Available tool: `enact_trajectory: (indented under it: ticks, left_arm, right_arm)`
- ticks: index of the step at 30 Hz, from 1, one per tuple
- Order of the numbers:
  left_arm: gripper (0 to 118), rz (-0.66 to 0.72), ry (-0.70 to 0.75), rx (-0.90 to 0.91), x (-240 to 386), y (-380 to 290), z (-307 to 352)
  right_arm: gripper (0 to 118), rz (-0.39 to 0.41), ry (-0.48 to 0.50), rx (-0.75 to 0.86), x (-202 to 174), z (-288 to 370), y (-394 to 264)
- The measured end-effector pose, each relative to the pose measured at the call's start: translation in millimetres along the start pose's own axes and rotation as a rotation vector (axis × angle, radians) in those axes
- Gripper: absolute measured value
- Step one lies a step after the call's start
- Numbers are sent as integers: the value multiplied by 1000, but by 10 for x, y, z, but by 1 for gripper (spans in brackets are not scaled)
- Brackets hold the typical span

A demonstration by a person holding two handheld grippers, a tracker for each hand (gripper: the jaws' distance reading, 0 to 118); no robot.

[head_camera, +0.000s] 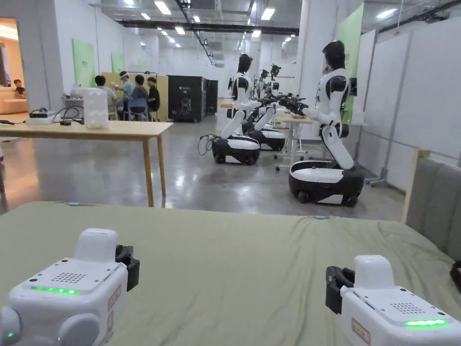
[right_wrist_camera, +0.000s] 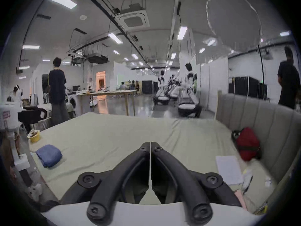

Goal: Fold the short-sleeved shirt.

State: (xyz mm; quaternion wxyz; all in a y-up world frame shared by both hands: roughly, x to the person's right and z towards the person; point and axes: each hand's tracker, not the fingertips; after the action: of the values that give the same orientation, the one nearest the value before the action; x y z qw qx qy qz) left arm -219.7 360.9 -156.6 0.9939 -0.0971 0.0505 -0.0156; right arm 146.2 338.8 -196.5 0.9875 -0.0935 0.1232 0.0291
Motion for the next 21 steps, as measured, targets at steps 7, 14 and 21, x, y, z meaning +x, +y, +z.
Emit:
enact_trajectory:
  ticks: [7,14,21]
  left_arm:
    - [54,4,-48,33,263,126,6]
    - [92,-29,-41,45,235,116,43]
    - [115,-32,-47,58,333,184,248]
  right_arm:
    - [20,1,26,39,-13,143,225]
    - [90,37,56,17,-99,146,187]
    - [111,57,63,25,-171,155,182]
